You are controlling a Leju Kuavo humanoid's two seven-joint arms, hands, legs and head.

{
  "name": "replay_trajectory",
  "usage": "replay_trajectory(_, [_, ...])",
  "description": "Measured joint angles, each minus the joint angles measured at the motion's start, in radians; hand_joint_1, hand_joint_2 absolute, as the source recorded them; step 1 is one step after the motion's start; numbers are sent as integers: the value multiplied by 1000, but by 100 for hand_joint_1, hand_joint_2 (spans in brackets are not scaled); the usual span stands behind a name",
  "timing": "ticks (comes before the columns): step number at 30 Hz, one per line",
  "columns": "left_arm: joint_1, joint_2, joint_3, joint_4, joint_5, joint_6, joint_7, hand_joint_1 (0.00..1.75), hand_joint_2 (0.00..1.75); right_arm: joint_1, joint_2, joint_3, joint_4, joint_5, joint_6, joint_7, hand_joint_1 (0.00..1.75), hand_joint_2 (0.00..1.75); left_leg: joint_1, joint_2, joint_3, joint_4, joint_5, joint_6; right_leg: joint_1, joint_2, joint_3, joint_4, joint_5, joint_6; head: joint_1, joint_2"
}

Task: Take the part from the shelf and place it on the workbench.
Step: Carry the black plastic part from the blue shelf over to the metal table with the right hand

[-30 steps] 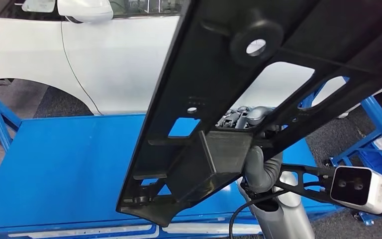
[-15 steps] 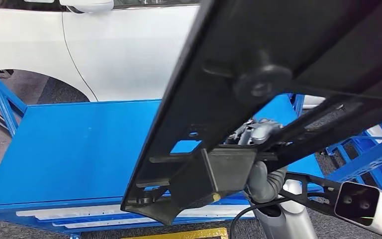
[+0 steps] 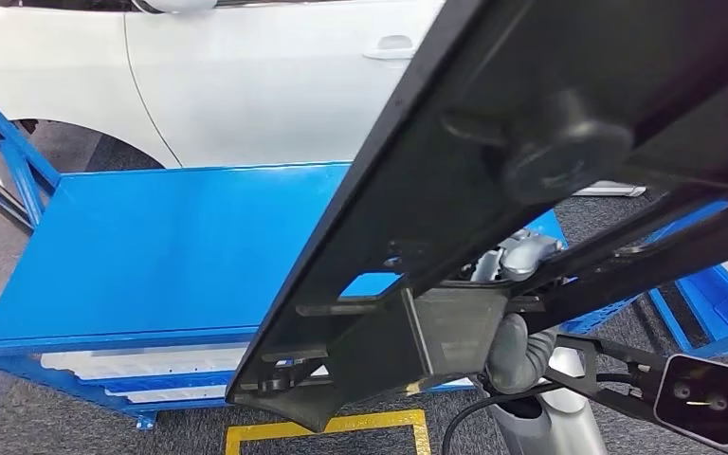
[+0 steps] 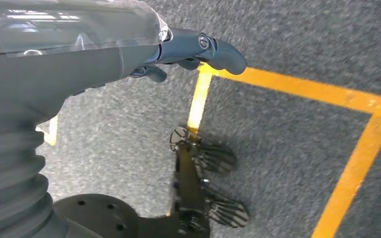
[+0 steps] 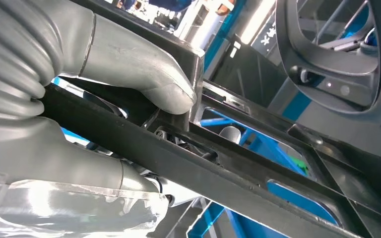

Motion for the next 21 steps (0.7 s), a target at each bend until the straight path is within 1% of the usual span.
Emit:
replay_trajectory(1, [-1,1,0,0,2,2,0,0,175,-4,0,0,-1,-7,-1,9,175,175,-3,-1,2,-14,1,6,0,-1,-2,-2,9,6,0,0])
replay_trajectory(2, [0,2,1,0,3,4,1,0,175,-6,-1,0,-2,-12,-1,18,175,175,-1,0,-6,-14,10,12,-1,0,-5,-5,17,11,0,0])
replay_trajectory(3, [0,2,1,0,4,6,3,0,175,-8,-2,0,-2,-17,-1,23,175,175,1,2,-15,-17,22,19,-3,3,-12,-1,10,17,0,0])
replay_trajectory(4, [0,2,1,0,4,8,6,0,175,-9,-4,-1,-3,-21,1,26,175,175,3,4,-27,-19,36,26,-4,5,-23,17,-15,22,0,0])
replay_trajectory(5, [-1,3,2,0,4,10,9,0,175,-10,-7,-2,-3,-26,4,26,175,175,5,7,-41,-21,51,32,-6,8,-40,55,-59,28,0,0])
replay_trajectory(6, [-2,4,2,0,3,11,11,0,175,-10,-11,-4,-3,-29,8,22,175,175,5,8,-57,-21,64,36,-9,9,-58,112,-114,34,0,0])
replay_trajectory(7, [-2,4,2,0,2,11,13,0,175,-9,-15,-7,-2,-31,13,16,175,175,4,8,-74,-20,77,37,-12,8,-74,180,-160,38,0,0])
replay_trajectory(8, [-2,5,2,0,0,12,14,0,175,-8,-19,-10,-1,-33,20,7,175,175,4,8,-91,-19,89,37,-14,8,-83,240,-185,41,0,0])
replay_trajectory(9, [-2,6,2,0,-1,12,16,0,175,-5,-23,-13,0,-33,27,-3,175,175,3,8,-107,-17,101,36,-15,8,-79,276,-185,43,0,0])
replay_trajectory(10, [-1,6,2,0,-2,12,17,0,175,-2,-27,-16,3,-33,35,-13,175,175,3,9,-124,-14,112,34,-16,8,-59,278,-165,44,0,0])
replay_trajectory(11, [-1,6,2,0,-2,12,18,0,175,0,-31,-20,6,-32,42,-22,175,175,3,9,-139,-11,121,32,-16,8,-20,244,-137,42,0,0])
replay_trajectory(12, [-2,6,2,0,-3,12,18,0,175,1,-33,-24,9,-32,47,-31,175,175,3,9,-152,-6,130,30,-16,8,34,180,-117,39,0,0])
replay_trajectory(13, [-2,6,2,0,-3,12,18,0,175,2,-36,-28,12,-31,53,-38,175,175,2,8,-164,-2,137,26,-13,8,92,101,-115,34,0,0])
replay_trajectory(14, [-2,7,2,0,-3,11,18,0,175,2,-37,-31,14,-31,57,-44,175,175,2,8,-171,0,145,21,-10,8,135,37,-122,28,0,0])
replay_trajectory(15, [-2,7,2,0,-2,11,17,0,175,3,-38,-35,17,-31,61,-50,175,175,2,7,-175,1,153,15,-7,9,161,-7,-132,22,0,0])
replay_trajectory(16, [-2,8,2,0,-2,11,17,0,175,5,-40,-39,20,-31,64,-54,175,175,2,7,-178,0,162,9,-4,9,168,-26,-137,16,0,0])
replay_trajectory(17, [-2,9,2,0,-3,12,16,0,175,8,-41,-43,24,-31,67,-58,175,175,3,8,-179,-2,170,3,-5,8,161,-28,-129,9,0,0])
replay_trajectory(18, [-1,10,1,0,-4,12,15,0,175,11,-42,-48,28,-31,70,-61,175,175,4,7,-184,1,167,-2,-6,7,155,-31,-118,3,0,0])
replay_trajectory(19, [0,11,1,0,-5,12,14,0,175,14,-43,-53,31,-31,74,-65,175,175,4,6,-191,15,146,-7,-8,5,146,-33,-106,-5,0,0])
replay_trajectory(20, [1,12,1,0,-6,12,13,0,175,19,-43,-58,34,-30,78,-70,175,175,5,6,-203,47,106,-11,-11,3,136,-35,-94,-11,0,0])
replay_trajectory(21, [2,13,1,0,-7,12,11,0,175,24,-43,-63,36,-26,81,-76,175,175,6,5,-216,96,53,-13,-10,2,123,-35,-82,-15,0,0])
